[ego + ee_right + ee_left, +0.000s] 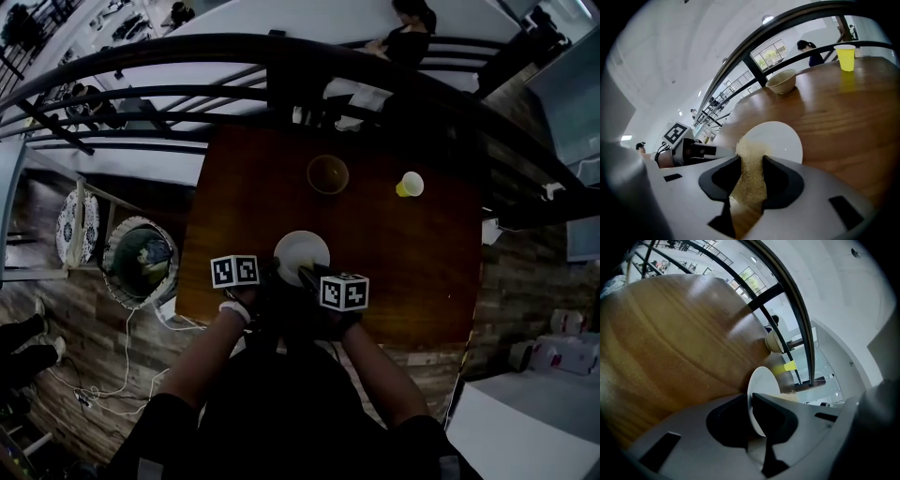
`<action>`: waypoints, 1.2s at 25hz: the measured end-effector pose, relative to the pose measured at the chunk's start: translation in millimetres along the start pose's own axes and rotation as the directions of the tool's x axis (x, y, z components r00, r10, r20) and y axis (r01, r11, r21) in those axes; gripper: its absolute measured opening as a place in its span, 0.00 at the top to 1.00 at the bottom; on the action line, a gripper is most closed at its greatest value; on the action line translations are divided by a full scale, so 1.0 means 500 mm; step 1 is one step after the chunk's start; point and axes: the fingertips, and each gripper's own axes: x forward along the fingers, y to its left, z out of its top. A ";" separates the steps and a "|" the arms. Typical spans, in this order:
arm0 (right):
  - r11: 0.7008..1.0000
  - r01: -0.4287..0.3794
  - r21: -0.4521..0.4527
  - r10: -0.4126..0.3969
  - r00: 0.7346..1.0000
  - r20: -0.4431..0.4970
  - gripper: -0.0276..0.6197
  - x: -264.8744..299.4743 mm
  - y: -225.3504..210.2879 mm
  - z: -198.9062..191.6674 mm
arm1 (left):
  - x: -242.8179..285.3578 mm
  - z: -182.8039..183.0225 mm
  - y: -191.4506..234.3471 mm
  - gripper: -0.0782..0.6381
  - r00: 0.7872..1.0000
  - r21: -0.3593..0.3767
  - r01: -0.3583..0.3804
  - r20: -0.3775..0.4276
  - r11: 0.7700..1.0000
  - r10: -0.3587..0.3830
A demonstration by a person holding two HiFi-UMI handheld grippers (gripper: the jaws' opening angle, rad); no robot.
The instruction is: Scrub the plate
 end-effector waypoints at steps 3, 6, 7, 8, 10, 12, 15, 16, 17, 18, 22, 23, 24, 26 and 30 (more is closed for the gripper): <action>1.000 0.023 0.015 -0.023 0.999 0.028 0.73 -0.022 -0.026 0.009 | 0.000 0.000 0.001 0.83 1.000 0.004 -0.004 0.001 1.000 0.004; 0.998 0.039 0.040 -0.041 0.998 0.056 0.73 -0.042 -0.047 0.019 | -0.003 0.002 0.004 0.83 1.000 0.007 -0.009 0.003 1.000 0.009; 0.998 0.046 0.045 -0.049 0.997 0.064 0.73 -0.047 -0.056 0.021 | -0.003 0.003 0.005 0.83 1.000 0.009 -0.011 0.004 1.000 0.011; 0.997 0.054 0.047 -0.057 0.996 0.070 0.73 -0.053 -0.065 0.022 | -0.002 0.002 0.004 0.83 1.000 0.010 -0.014 0.006 1.000 0.014; 0.997 0.050 0.054 -0.055 0.995 0.089 0.73 -0.063 -0.069 0.026 | 0.000 -0.002 0.000 0.83 1.000 0.009 -0.017 0.007 1.000 0.017; 0.998 0.035 0.054 -0.041 0.993 0.114 0.73 -0.073 -0.055 0.032 | -0.001 -0.006 0.000 0.83 1.000 0.006 -0.015 0.008 1.000 0.015; 0.999 -0.013 0.030 0.009 0.994 0.109 0.73 -0.061 -0.007 0.022 | -0.004 -0.006 0.003 0.83 1.000 -0.005 0.001 0.012 1.000 -0.001; 0.999 -0.033 0.018 0.031 0.995 0.091 0.73 -0.048 0.015 0.012 | -0.004 -0.005 0.004 0.83 1.000 -0.007 0.002 0.012 1.000 -0.002; 0.999 -0.052 0.003 0.051 0.996 0.067 0.73 -0.033 0.037 0.000 | -0.005 -0.005 0.004 0.83 1.000 -0.008 0.002 0.010 1.000 -0.002; 0.998 -0.068 -0.012 0.069 0.997 0.042 0.73 -0.016 0.058 -0.013 | -0.005 -0.004 0.005 0.83 1.000 -0.008 0.001 0.009 1.000 0.000; 0.993 -0.100 -0.057 0.099 0.995 -0.017 0.73 0.027 0.105 -0.044 | -0.003 -0.005 0.002 0.83 1.000 -0.005 0.001 0.006 1.000 -0.001; 0.993 -0.096 -0.061 0.095 0.995 -0.020 0.73 0.029 0.101 -0.046 | -0.002 -0.005 0.001 0.83 1.000 -0.003 0.001 0.005 1.000 -0.001; 0.994 -0.092 -0.058 0.091 0.996 -0.020 0.73 0.027 0.094 -0.045 | -0.001 -0.005 0.000 0.83 1.000 0.000 0.001 0.005 1.000 -0.001; 0.996 -0.075 -0.042 0.075 0.997 -0.011 0.73 0.015 0.069 -0.039 | -0.001 -0.004 0.001 0.83 1.000 0.003 0.000 0.005 1.000 0.000; 1.000 -0.023 0.007 0.023 0.999 0.023 0.73 -0.024 0.005 -0.030 | -0.004 -0.001 0.008 0.83 1.000 0.002 -0.001 0.004 1.000 0.001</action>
